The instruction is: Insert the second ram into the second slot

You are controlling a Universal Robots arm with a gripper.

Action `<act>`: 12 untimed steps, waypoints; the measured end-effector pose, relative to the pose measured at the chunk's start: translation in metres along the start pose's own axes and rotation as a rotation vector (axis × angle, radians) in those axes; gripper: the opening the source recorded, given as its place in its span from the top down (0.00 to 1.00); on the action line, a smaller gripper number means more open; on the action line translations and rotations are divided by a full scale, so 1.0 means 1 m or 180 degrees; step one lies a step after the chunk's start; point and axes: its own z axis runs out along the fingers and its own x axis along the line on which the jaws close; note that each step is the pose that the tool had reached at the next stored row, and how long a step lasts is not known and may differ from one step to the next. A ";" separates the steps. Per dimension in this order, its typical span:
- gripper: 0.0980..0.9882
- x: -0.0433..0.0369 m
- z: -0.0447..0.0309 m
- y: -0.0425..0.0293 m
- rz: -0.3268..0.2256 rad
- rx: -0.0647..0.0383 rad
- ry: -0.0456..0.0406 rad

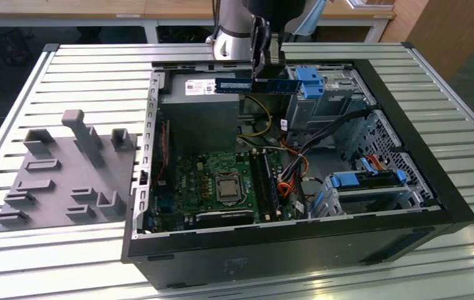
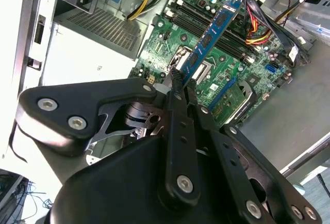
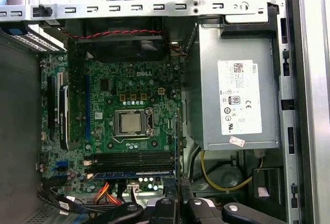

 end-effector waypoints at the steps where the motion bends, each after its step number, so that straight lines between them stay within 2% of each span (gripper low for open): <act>1: 0.95 0.0000 0.0000 -0.0001 0.0002 0.0000 0.0000; 12: 0.95 0.0001 0.0000 0.0000 0.0135 0.0002 -0.0004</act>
